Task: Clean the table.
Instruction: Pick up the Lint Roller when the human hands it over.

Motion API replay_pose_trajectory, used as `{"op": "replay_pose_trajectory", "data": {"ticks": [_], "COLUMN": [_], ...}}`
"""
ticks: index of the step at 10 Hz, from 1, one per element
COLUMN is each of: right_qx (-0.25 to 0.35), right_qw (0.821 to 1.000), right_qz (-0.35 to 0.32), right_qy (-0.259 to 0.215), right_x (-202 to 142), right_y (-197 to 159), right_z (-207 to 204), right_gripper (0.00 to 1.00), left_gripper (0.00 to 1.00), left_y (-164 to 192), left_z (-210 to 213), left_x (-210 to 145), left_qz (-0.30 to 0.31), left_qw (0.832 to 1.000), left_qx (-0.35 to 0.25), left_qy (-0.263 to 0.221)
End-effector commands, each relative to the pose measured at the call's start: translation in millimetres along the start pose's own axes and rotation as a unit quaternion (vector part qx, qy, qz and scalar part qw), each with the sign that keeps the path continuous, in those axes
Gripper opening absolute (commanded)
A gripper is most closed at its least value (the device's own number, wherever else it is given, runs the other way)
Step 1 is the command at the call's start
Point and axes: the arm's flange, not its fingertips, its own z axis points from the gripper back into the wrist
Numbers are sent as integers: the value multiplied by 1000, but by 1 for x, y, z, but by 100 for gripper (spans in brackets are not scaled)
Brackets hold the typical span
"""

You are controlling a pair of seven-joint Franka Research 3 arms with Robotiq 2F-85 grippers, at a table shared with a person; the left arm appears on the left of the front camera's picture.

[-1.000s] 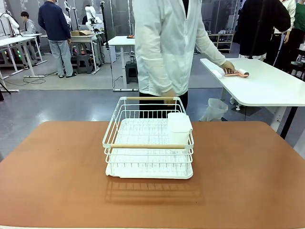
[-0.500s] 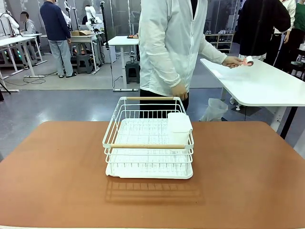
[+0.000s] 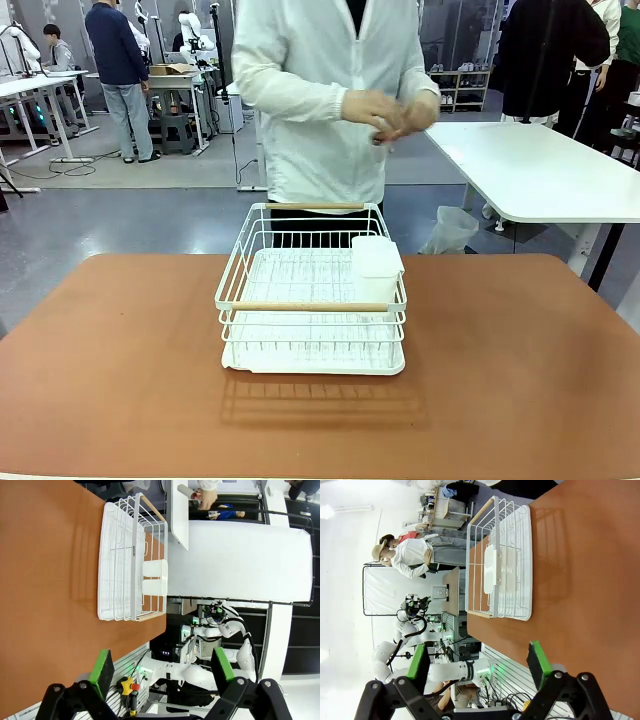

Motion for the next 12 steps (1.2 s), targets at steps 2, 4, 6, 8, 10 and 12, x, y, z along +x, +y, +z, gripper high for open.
{"op": "replay_pose_trajectory", "data": {"ticks": [2,4,6,8,10,12], "right_qx": [5,5,5,5,5,5], "right_qw": [1000,1000,1000,1000,1000,1000], "right_qz": [3,3,3,3,3,3], "right_qy": [1,1,1,1,1,1], "right_x": [-2,-2,-2,-2,-2,-2], "right_y": [2,2,2,2,2,2], "right_z": [1,1,1,1,1,1], "right_gripper": [100,100,100,100,100,100], "left_gripper": [100,100,100,100,100,100], "left_y": [0,0,0,0,0,0], "left_z": [2,2,2,2,2,2], "left_x": [-1,-1,-1,-1,-1,-1], "left_qz": [-1,-1,-1,-1,-1,-1], "left_qw": [1000,1000,1000,1000,1000,1000], "left_qx": [-6,-6,-6,-6,-6,-6], "left_qy": [-1,-1,-1,-1,-1,-1]}}
